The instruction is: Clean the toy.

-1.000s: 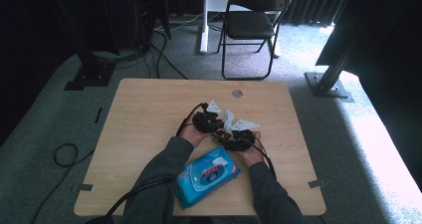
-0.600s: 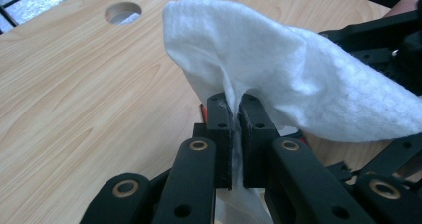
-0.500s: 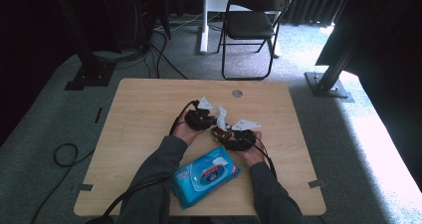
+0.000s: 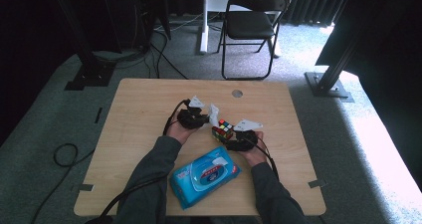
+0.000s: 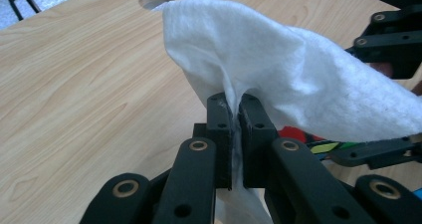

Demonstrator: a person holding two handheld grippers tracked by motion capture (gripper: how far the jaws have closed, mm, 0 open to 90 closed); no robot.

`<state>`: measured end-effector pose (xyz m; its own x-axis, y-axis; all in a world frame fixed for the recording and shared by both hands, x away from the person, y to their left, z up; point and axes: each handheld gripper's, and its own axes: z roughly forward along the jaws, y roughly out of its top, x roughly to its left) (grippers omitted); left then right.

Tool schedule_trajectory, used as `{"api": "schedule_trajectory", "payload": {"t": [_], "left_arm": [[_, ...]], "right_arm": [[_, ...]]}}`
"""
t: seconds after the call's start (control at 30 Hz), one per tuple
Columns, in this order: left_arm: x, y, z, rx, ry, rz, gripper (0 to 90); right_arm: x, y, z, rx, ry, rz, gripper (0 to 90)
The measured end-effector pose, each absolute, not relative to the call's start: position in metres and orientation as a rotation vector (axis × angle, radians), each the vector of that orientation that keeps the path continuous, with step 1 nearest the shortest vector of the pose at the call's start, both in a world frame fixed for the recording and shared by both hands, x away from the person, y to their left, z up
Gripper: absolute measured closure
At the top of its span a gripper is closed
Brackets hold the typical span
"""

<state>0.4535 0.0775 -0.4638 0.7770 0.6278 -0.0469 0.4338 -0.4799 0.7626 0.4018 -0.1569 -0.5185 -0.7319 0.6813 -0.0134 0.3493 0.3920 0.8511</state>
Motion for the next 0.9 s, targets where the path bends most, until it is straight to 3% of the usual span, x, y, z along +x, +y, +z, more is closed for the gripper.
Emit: {"api": "schedule_trajectory", "payload": {"t": [0.9], "left_arm": [[0.454, 0.081, -0.479, 2.199, 0.808, 0.294, 85.3]], "right_arm": [[0.398, -0.160, -0.510, 0.882, 2.261, 1.323, 34.4]]}}
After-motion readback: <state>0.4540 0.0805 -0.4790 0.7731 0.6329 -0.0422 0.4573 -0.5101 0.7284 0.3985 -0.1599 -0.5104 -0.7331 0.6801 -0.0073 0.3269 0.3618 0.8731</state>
